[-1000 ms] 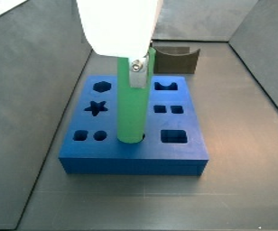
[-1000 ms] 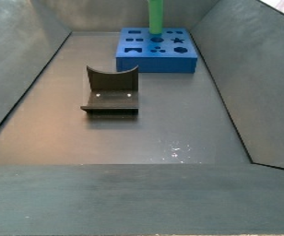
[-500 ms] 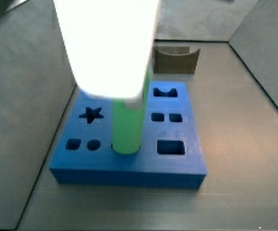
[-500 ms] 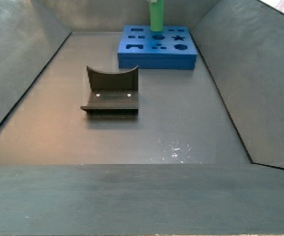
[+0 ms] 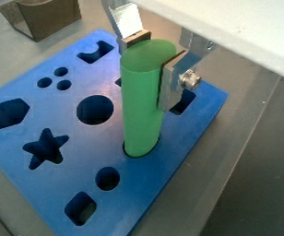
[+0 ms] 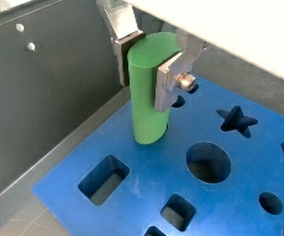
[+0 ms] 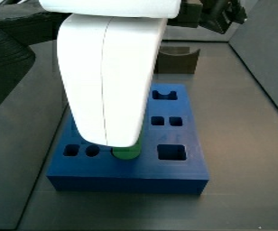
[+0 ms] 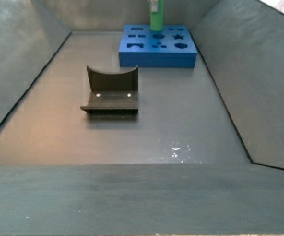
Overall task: Pick up the oval object. Move up. Move to above the board. Insert the oval object.
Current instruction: Insert the oval object.
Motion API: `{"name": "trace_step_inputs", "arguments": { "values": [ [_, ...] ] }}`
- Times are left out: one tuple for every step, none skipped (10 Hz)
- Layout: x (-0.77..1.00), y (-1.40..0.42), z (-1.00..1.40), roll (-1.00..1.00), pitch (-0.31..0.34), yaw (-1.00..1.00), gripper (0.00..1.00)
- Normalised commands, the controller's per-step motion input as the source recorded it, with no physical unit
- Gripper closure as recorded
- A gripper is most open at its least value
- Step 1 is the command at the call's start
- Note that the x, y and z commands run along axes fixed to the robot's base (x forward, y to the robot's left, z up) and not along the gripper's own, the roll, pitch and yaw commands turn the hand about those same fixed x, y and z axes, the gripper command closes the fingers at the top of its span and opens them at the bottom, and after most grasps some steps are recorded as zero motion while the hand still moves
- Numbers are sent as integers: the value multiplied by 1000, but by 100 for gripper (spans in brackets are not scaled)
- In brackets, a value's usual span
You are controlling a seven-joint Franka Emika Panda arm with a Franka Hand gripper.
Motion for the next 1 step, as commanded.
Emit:
{"name": "trace_step_inputs", "arguments": {
  "values": [
    [0, 0, 0, 0, 0, 0, 100]
  ]
}}
